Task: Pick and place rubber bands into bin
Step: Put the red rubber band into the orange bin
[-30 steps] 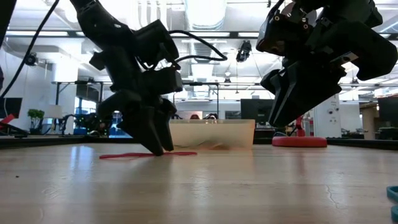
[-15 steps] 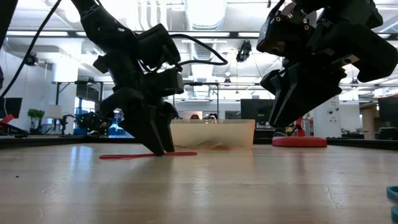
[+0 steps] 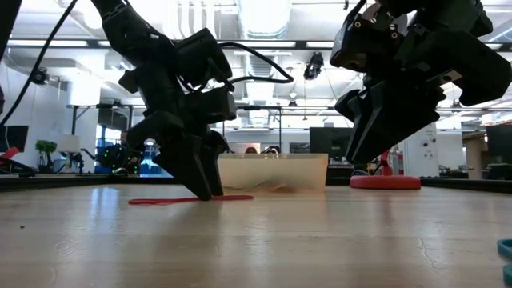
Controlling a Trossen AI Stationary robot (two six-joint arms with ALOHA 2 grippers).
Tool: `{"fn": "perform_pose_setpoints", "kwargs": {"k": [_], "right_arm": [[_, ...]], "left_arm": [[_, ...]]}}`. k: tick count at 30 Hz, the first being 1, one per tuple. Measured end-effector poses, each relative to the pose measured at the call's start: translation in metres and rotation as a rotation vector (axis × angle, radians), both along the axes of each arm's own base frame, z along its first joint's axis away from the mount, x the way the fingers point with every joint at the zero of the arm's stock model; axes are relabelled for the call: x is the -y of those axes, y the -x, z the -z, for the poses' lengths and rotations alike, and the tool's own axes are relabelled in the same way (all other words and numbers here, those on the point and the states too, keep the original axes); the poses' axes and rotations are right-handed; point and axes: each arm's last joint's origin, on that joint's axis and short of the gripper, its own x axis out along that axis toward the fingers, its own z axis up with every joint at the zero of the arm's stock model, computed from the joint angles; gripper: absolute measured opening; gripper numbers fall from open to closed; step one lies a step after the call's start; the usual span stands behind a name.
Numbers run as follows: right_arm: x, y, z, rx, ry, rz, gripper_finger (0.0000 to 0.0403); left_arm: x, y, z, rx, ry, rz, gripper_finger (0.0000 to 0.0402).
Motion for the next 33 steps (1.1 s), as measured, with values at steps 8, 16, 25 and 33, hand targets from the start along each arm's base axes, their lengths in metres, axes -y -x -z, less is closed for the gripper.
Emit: {"fn": "perform_pose_setpoints", "kwargs": {"k": [8,16,25,33], "right_arm": [[0.000,0.000,0.000,0.001,0.000,-0.001,0.0063],[0.001,0.003,0.004,-0.013,0.005,0.000,0.0063],[0.001,0.004,0.006,-0.017,0.007,0.000,0.0063],[0.001,0.004,0.006,-0.011,0.006,0.001,0.0063]], "left_arm": [[0.003,0.000,0.000,-0.003,-0.012,-0.006,0.0175],[0.007,0.001,0.000,-0.011,-0.001,-0.012,0.0175],[0.017,0.002,-0.001,-0.022,0.000,0.007,0.0175],[0.029,0.007,-0.004,-0.062,0.039,0.043,0.0176]]}}
